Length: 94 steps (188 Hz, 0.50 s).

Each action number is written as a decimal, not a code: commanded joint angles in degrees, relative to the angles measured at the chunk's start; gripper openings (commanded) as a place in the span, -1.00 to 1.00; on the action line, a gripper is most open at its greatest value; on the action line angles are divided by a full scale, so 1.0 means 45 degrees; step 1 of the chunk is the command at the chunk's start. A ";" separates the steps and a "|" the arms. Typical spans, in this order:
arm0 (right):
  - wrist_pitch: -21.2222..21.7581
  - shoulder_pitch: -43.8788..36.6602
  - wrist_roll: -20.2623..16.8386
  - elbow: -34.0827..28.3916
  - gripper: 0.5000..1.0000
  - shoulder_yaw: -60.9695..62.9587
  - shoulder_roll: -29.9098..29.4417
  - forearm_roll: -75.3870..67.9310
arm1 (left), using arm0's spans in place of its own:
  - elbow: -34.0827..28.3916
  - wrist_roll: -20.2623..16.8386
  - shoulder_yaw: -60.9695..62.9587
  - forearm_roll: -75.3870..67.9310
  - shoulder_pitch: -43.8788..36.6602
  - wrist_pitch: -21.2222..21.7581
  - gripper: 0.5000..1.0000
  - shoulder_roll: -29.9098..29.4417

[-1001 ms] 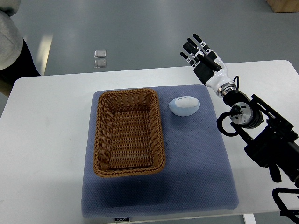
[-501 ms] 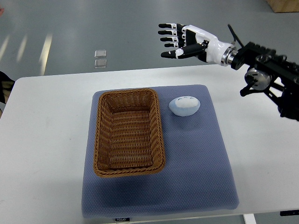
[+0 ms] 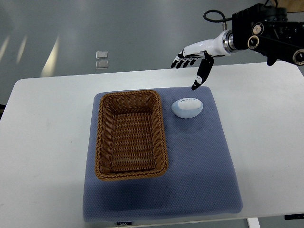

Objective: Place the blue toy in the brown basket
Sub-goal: 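Move the right hand over the white egg-shaped toy and lower it, then close the right hand fingers around the toy and lift it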

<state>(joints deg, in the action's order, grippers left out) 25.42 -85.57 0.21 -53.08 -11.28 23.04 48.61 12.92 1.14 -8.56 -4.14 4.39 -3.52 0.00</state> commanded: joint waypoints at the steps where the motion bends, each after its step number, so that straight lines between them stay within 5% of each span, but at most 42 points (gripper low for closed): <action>1: -0.0746 0.0598 -0.0008 -0.0021 0.63 0.0008 -0.0256 -0.0022 | -0.0019 0.0000 -0.0011 0.0021 0.0000 0.0001 1.00 0.0000; 94: -0.2446 0.2434 -0.0047 0.0213 0.58 -0.0090 -0.0843 0.0583 | -0.0019 0.0019 -0.0031 0.0002 0.0000 0.0001 1.00 0.0000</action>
<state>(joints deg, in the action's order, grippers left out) 16.00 -75.61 0.24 -52.50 -11.43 19.31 50.24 12.83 1.19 -8.63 -4.05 4.39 -3.52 0.00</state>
